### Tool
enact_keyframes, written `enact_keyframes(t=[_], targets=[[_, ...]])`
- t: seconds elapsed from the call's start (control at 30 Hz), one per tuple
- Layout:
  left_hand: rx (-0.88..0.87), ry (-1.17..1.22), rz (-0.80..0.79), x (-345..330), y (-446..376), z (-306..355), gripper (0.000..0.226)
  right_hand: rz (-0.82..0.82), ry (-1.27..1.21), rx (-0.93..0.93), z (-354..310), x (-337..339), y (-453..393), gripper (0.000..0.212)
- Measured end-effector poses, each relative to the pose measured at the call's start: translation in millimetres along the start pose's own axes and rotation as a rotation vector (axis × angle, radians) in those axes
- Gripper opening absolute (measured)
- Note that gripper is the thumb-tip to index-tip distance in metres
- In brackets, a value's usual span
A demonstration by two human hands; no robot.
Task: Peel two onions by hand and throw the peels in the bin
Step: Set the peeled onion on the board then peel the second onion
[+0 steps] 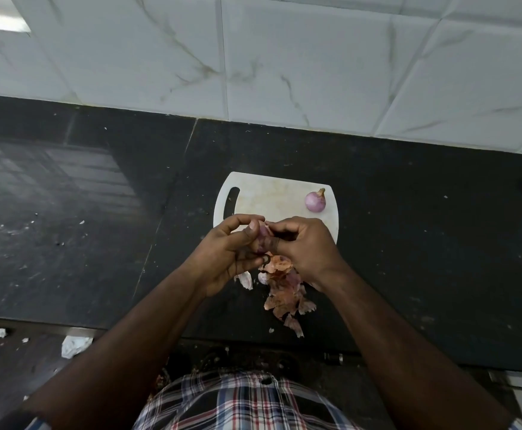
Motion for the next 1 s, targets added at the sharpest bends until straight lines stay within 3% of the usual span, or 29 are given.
enact_keyframes(t=[0.13,0.3,0.4,0.57,0.67,0.73,0.87,1.0], targets=[[-0.002,0.012,-0.001,0,-1,0,0.037,-0.024,-0.079,-0.042,9,2,0,0.030],[0.028,0.037,-0.053,0,2,-7,0.036,-0.012,-0.214,-0.071,19,4,2,0.017],[0.042,0.019,-0.042,0,1,-12,0.038,-0.011,-0.092,-0.076,24,12,2,0.026],[0.025,-0.012,-0.032,9,-1,-11,0.051,-0.064,0.416,-0.077,21,28,3,0.041],[-0.028,-0.084,-0.050,7,-2,-6,0.065,0.021,0.272,0.006,-3,29,6,0.029],[-0.077,-0.170,-0.017,6,-3,-1,0.066,-0.005,0.192,0.041,-16,19,9,0.027],[-0.161,-0.338,0.041,3,-1,9,0.055,-0.025,0.211,0.076,-21,7,9,0.030],[-0.229,-0.408,0.083,5,1,14,0.055,0.013,0.279,0.230,-31,6,11,0.026]])
Point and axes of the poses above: each hand's wrist, its own y-axis away from the middle knuckle, its own x-axis out of the back of the hand, z = x × y, the point moved 7 cm from there along -y, towards the middle knuckle, and after that the axes turned 9 degrees about -y, right-handed, at the moved point
